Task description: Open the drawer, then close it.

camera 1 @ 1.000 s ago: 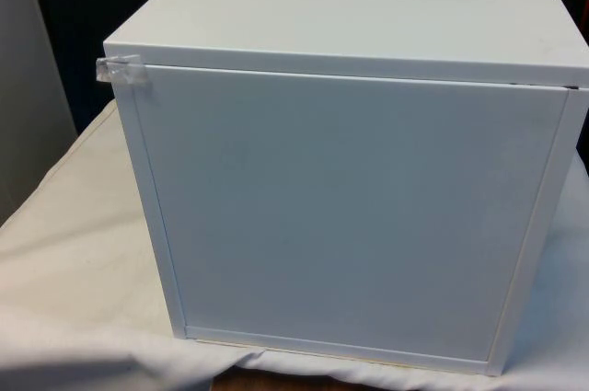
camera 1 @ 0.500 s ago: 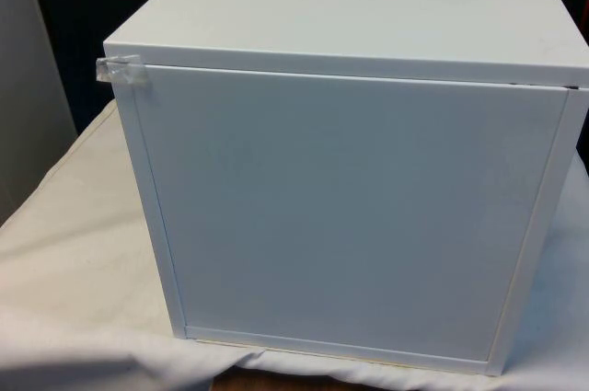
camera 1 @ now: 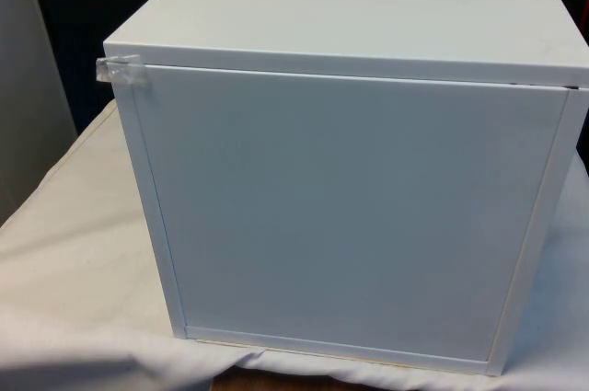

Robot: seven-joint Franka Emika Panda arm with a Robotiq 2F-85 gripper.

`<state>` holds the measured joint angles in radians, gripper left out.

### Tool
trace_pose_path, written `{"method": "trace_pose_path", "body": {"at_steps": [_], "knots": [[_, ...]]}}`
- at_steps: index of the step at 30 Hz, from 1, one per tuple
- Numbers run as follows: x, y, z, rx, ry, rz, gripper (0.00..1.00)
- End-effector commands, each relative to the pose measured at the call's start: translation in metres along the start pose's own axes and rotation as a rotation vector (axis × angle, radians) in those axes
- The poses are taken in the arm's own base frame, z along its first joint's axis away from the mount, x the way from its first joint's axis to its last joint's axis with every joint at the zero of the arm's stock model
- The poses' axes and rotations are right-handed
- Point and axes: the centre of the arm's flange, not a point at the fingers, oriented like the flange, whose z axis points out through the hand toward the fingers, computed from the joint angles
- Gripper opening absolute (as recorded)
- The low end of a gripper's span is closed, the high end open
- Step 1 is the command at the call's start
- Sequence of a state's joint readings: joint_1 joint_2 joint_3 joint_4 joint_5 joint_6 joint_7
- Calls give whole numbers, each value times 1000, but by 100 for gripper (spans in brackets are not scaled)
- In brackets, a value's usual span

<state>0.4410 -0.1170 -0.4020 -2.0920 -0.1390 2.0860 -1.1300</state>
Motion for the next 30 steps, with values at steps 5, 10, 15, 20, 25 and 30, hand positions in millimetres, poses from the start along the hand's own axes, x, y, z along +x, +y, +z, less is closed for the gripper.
{"method": "trace_pose_path", "body": {"at_steps": [5,10,15,20,25,30], "knots": [[1,0,5,-25,13,-53,100],[1,0,10,-33,16,-90,100],[2,-1,14,-38,19,-126,100],[3,-1,17,-35,18,-168,100],[3,-2,21,-29,14,-214,100],[3,-2,22,-30,14,-252,100]]}}
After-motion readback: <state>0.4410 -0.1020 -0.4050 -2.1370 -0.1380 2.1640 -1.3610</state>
